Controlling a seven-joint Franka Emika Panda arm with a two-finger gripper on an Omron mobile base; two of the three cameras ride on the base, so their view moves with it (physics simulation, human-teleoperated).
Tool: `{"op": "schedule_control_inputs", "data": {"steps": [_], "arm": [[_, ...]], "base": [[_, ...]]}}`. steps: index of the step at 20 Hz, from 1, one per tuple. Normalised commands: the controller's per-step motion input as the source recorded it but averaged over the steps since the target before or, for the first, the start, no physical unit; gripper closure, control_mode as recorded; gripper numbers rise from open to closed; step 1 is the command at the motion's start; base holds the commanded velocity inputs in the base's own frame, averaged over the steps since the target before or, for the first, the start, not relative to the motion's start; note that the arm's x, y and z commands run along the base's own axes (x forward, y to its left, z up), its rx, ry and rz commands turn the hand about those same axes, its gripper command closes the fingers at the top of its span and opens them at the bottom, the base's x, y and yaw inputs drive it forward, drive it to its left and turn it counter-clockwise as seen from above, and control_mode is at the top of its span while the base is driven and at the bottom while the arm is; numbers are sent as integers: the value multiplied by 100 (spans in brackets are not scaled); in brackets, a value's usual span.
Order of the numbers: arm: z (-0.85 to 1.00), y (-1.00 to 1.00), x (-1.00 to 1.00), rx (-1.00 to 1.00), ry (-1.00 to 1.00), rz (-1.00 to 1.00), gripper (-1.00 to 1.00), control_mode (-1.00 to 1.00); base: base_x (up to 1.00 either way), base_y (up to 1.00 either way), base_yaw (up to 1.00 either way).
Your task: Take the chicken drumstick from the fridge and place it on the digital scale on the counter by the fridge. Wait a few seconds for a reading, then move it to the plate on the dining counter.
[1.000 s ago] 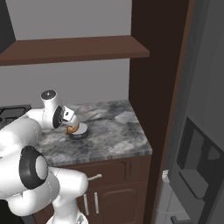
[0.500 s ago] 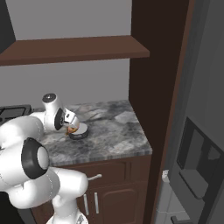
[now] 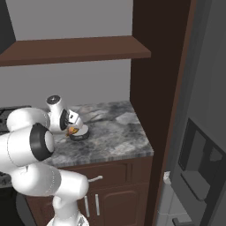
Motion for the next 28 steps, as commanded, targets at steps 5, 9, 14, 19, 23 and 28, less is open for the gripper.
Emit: {"op": "schedule_control_inputs", "data": {"steps": [5, 9, 14, 19, 23, 28], "arm": [[-21, 0, 28, -1, 0, 0, -100, -100], [-22, 0, 18, 0, 0, -2, -100, -100], [-22, 0, 23, 0, 2, -3, -100, -100], [-20, 0, 23, 0, 1, -2, -100, -100], [-23, 0, 16, 0, 3, -1, -100, -100], [-26, 0, 3, 0, 3, -2, 100, -100]], "base": [[0, 0, 0], [0, 0, 0], [0, 0, 0], [0, 0, 0], [0, 0, 0], [0, 0, 0]]}}
